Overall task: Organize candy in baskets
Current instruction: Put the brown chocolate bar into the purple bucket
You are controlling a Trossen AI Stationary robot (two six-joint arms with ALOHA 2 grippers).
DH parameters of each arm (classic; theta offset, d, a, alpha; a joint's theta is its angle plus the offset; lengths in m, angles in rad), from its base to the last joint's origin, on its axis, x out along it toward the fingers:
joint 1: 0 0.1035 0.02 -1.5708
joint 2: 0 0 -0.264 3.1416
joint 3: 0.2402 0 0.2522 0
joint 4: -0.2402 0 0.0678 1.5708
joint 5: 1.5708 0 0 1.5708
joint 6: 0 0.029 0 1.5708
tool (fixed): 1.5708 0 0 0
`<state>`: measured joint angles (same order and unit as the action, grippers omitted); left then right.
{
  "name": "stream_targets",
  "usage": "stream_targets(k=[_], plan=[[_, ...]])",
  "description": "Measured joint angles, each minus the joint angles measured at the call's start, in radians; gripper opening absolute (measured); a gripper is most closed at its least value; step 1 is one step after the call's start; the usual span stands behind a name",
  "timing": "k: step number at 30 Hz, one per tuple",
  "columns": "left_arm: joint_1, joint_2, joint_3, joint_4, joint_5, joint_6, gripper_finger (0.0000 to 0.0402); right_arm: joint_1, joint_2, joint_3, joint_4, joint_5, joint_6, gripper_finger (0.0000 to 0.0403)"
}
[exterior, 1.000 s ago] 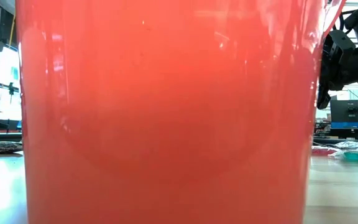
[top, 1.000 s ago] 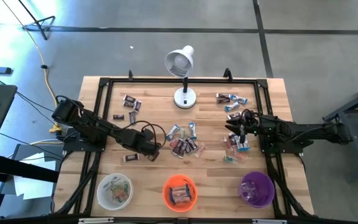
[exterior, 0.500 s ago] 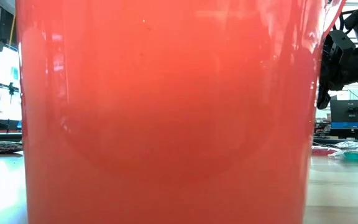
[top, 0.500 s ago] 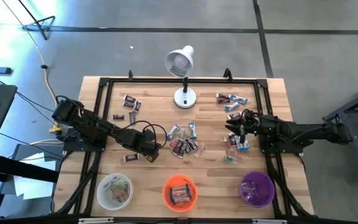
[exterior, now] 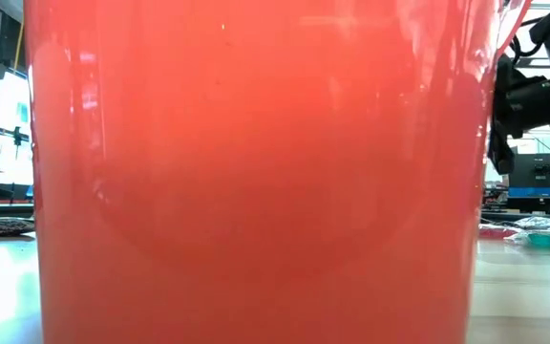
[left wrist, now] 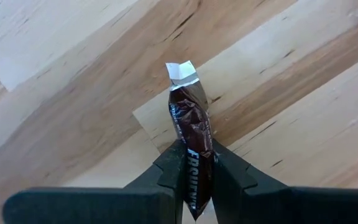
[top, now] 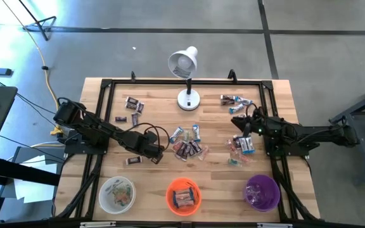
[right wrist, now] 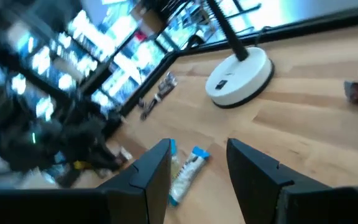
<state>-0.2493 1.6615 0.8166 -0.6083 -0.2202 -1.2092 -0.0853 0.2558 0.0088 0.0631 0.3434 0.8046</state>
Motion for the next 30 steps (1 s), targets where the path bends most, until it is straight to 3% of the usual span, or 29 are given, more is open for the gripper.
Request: stream_targets(k=[4, 21, 27, 30], plan=[[0.0, 0.0, 0.0, 0.003, 0.001, -0.009, 0.0051, 0.0, 0.0, 0.0, 0.0, 0.003, 0.152, 0.0152], [-0.001, -0.001, 0.001, 0.014, -0.018, -0.092, 0.0051, 0.0, 0.0, 0.0, 0.029, -0.014, 0.162, 0.0152], [-0.001, -0.001, 0.002, 0.017, -0.021, -0.099, 0.0051, 0.0, 0.0, 0.0, 0.03, -0.007, 0.305, 0.0152], [-0.001, -0.001, 0.002, 0.018, -0.022, -0.099, 0.0051, 0.0, 0.0, 0.0, 0.031, 0.051, 0.319, 0.0152]])
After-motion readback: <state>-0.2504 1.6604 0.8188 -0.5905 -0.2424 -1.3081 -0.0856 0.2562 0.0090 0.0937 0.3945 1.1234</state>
